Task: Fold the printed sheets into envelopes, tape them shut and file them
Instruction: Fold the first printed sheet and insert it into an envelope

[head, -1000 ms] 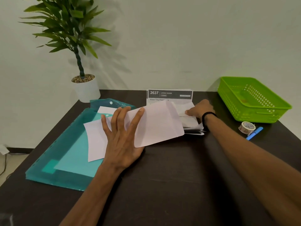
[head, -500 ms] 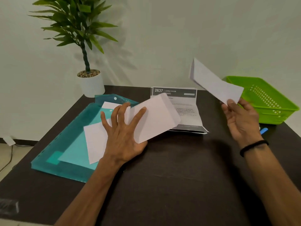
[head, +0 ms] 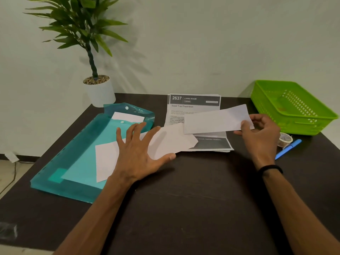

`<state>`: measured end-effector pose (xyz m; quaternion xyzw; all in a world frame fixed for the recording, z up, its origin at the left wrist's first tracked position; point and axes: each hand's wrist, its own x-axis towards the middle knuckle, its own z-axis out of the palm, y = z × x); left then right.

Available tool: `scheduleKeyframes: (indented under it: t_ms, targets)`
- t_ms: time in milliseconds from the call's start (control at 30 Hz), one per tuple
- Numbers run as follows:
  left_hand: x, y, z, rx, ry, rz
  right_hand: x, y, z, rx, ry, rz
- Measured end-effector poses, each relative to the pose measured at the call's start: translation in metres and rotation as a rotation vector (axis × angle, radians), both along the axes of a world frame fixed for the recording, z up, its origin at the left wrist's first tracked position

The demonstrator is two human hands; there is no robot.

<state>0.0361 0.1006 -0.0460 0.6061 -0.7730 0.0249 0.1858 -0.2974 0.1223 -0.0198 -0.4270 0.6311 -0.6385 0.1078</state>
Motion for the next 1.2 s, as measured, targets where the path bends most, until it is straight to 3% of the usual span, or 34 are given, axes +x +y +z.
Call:
scheduleKeyframes:
  t_ms: [200, 467, 767, 900, 1033, 1200]
  targets:
    - [-0.001, -0.001, 0.001, 0.119, 0.041, 0.014, 0.003, 0.005, 0.0, 0.031, 0.128, 0.01]
    - [0.0, -0.006, -0.003, 0.186, 0.056, 0.004, -0.001, 0.01, 0.007, 0.106, 0.084, 0.123]
    - [-0.001, -0.004, 0.004, 0.199, 0.089, 0.029, -0.007, 0.012, 0.01, 0.158, -0.193, 0.261]
    - [0.0, -0.004, 0.005, 0.214, 0.113, 0.001, 0.002, 0.013, 0.011, 0.177, -0.216, 0.313]
    - [0.001, 0.0, 0.01, 0.15, 0.166, -0.049, 0.013, 0.012, 0.01, 0.175, -0.22, 0.334]
    - [0.002, 0.009, 0.015, -0.01, 0.101, -0.083, 0.023, 0.013, 0.013, 0.135, -0.212, 0.346]
